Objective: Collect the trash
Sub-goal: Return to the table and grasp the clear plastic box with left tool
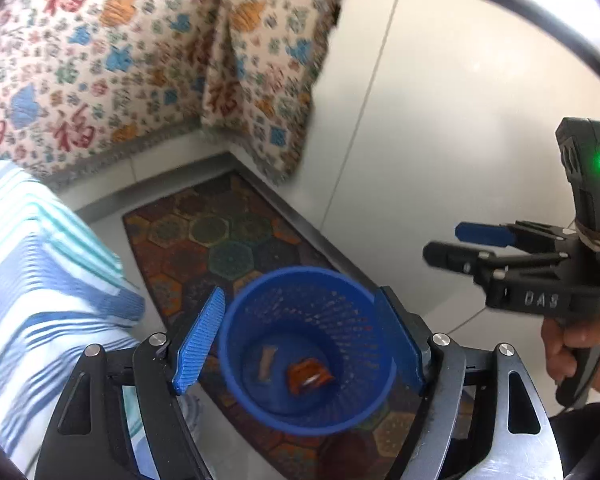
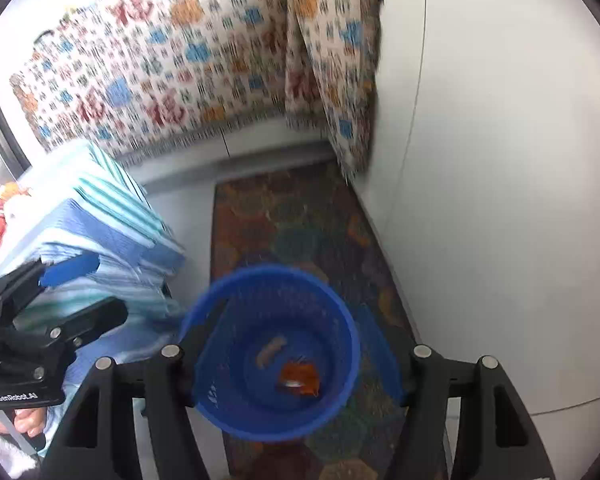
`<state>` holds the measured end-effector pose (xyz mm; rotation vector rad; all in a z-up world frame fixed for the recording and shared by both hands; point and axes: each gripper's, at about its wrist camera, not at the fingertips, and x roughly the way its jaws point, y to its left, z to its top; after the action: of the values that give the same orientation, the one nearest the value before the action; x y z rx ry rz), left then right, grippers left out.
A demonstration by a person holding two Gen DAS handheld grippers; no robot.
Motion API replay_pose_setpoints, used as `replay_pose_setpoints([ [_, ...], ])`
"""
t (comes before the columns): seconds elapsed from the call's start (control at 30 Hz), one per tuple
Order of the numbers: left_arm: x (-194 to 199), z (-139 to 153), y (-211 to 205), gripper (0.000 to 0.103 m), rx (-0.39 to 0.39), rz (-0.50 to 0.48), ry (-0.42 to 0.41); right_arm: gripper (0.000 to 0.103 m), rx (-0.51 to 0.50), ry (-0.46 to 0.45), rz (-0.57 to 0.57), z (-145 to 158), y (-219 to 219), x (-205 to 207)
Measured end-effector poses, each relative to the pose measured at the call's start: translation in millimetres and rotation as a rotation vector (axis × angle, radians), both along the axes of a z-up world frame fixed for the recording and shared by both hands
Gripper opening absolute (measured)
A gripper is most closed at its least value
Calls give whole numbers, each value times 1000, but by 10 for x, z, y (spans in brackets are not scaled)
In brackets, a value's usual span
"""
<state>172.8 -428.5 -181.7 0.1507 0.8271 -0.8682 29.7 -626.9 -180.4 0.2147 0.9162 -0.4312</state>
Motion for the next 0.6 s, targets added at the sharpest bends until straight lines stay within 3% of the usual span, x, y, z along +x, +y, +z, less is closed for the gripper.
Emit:
replay_pose_setpoints([
  [0.17,-113,266,587,82,-39,75,-12,66,-52,-95,54,314,321,101],
  [0.37,-304,493,1459,85,-23,196,-47,66,-109,-162,190,550,964,414],
  [0.6,-362,434,2618,86,94,315,-63,67,-103,-173,429,527,2033,858],
])
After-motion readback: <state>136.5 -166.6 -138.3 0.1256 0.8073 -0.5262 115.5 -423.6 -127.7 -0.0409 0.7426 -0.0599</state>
